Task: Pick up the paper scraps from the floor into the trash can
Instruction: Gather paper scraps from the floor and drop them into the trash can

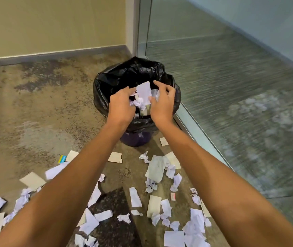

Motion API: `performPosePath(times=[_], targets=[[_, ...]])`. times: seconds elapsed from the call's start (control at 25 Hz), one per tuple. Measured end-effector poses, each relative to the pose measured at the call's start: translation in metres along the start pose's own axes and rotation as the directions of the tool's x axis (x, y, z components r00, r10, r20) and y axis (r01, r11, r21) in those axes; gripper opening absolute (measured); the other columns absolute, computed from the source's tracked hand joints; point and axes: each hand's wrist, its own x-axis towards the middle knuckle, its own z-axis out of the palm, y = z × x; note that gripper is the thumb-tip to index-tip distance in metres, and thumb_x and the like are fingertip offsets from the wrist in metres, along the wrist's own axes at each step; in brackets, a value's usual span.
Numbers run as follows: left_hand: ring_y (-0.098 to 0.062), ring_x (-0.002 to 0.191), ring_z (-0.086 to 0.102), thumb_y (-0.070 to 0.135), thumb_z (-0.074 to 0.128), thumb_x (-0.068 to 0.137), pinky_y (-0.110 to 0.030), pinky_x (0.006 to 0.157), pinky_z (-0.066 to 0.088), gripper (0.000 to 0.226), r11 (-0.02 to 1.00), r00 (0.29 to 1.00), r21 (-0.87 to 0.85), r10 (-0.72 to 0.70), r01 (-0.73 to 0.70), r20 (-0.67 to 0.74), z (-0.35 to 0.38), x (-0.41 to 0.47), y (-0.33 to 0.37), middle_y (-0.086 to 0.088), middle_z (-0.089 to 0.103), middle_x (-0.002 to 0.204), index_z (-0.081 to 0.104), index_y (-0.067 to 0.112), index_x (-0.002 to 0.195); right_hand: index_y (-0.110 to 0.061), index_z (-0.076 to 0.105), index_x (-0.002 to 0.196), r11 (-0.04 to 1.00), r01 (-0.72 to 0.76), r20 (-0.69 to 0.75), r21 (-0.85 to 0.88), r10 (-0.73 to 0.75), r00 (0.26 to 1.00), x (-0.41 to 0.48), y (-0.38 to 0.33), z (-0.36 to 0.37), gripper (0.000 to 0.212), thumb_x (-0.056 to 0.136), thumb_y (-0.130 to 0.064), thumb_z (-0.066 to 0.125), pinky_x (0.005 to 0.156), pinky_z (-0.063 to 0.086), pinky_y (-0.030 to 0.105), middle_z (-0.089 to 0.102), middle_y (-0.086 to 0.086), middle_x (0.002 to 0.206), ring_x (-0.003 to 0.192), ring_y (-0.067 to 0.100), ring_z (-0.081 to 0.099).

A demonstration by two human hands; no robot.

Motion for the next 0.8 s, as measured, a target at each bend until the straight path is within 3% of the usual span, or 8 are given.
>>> performPosePath(times=[0.08, 0.16, 0.24, 0.4, 0.56, 0.68, 0.76, 0.8], targets=[[-0.019, 0.119, 0.056, -0.008, 0.059, 0.079, -0.018, 0.092, 0.042, 0.064, 0.997, 0.996, 0.052, -0.061, 0.058, 0.063, 0.002, -0.003, -0.007, -0.008, 0.042, 0.147, 0.05, 0.021, 0.135, -0.014, 0.056, 0.125, 0.999, 0.05, 0.016, -0.003, -0.05, 0.999, -0.004, 0.0, -0.003, 0.04, 0.089, 0.003, 0.057, 0.088, 0.033, 0.002, 0.039, 0.012, 0.134, 0.124, 0.022, 0.042], [-0.018, 0.112, 0.061, -0.004, 0.059, 0.08, -0.018, 0.094, 0.044, 0.056, 0.999, 0.998, 0.007, -0.049, 0.049, 0.029, 0.002, -0.012, -0.013, -0.006, 0.047, 0.143, 0.056, 0.02, 0.13, -0.012, 0.06, 0.119, 0.994, 0.106, -0.039, -0.022, -0.106, 0.994, -0.015, 0.001, -0.011, 0.032, 0.09, 0.0, 0.056, 0.091, 0.043, 0.012, 0.045, 0.009, 0.128, 0.116, 0.017, 0.048], [-0.015, 0.107, 0.063, 0.002, 0.061, 0.082, -0.027, 0.093, 0.051, 0.037, 0.995, 0.995, -0.096, 0.028, -0.037, -0.092, 0.0, -0.03, -0.016, -0.002, 0.06, 0.129, 0.067, 0.019, 0.115, -0.012, 0.063, 0.111, 0.989, 0.15, -0.104, -0.009, -0.15, 0.983, -0.031, 0.003, -0.02, 0.025, 0.09, 0.0, 0.054, 0.087, 0.049, 0.023, 0.051, 0.006, 0.118, 0.104, 0.01, 0.052], [-0.003, 0.08, 0.057, 0.005, 0.059, 0.086, -0.007, 0.073, 0.043, 0.016, 0.979, 0.963, -0.073, 0.172, -0.191, -0.206, 0.007, -0.09, -0.016, 0.003, 0.063, 0.099, 0.069, 0.014, 0.094, -0.009, 0.067, 0.097, 0.983, 0.181, -0.233, 0.008, -0.174, 0.957, -0.081, 0.017, -0.038, 0.019, 0.089, 0.001, 0.053, 0.082, 0.046, 0.018, 0.056, 0.005, 0.103, 0.093, 0.007, 0.054], [-0.005, 0.08, 0.054, 0.003, 0.06, 0.085, -0.009, 0.074, 0.04, 0.015, 0.993, 0.995, -0.072, 0.095, -0.097, -0.031, 0.045, -0.166, -0.041, 0.001, 0.06, 0.096, 0.069, 0.012, 0.092, -0.007, 0.068, 0.094, 0.989, 0.12, -0.217, -0.09, -0.137, 0.966, -0.155, 0.058, -0.05, 0.017, 0.089, 0.003, 0.055, 0.078, 0.037, 0.006, 0.058, 0.005, 0.097, 0.088, 0.001, 0.048], [-0.017, 0.1, 0.057, 0.01, 0.063, 0.085, -0.017, 0.087, 0.041, 0.02, 0.997, 0.979, 0.077, -0.007, -0.009, 0.205, 0.079, -0.219, -0.076, -0.003, 0.061, 0.111, 0.069, 0.013, 0.104, -0.009, 0.067, 0.094, 0.987, -0.041, -0.173, -0.156, 0.013, 0.985, -0.214, 0.106, -0.056, 0.017, 0.088, 0.004, 0.057, 0.074, 0.039, 0.007, 0.059, 0.005, 0.096, 0.085, 0.005, 0.052], [-0.028, 0.126, 0.045, 0.022, 0.069, 0.081, -0.045, 0.103, 0.042, 0.04, 0.964, 0.931, 0.262, -0.054, -0.046, 0.361, 0.098, -0.247, -0.099, -0.006, 0.051, 0.134, 0.06, 0.019, 0.119, -0.01, 0.066, 0.098, 0.967, -0.121, -0.132, -0.223, 0.093, 0.987, -0.249, 0.139, -0.062, 0.019, 0.088, 0.003, 0.058, 0.073, 0.038, 0.013, 0.059, 0.007, 0.099, 0.087, 0.017, 0.058], [-0.033, 0.138, 0.029, 0.031, 0.071, 0.079, -0.059, 0.106, 0.033, 0.052, 0.933, 0.884, 0.356, -0.117, -0.059, 0.453, 0.105, -0.258, -0.108, -0.005, 0.038, 0.147, 0.052, 0.025, 0.128, -0.01, 0.065, 0.102, 0.953, -0.169, -0.106, -0.253, 0.147, 0.984, -0.266, 0.156, -0.068, 0.021, 0.087, 0.004, 0.058, 0.075, 0.036, 0.012, 0.058, 0.009, 0.103, 0.091, 0.022, 0.059]])
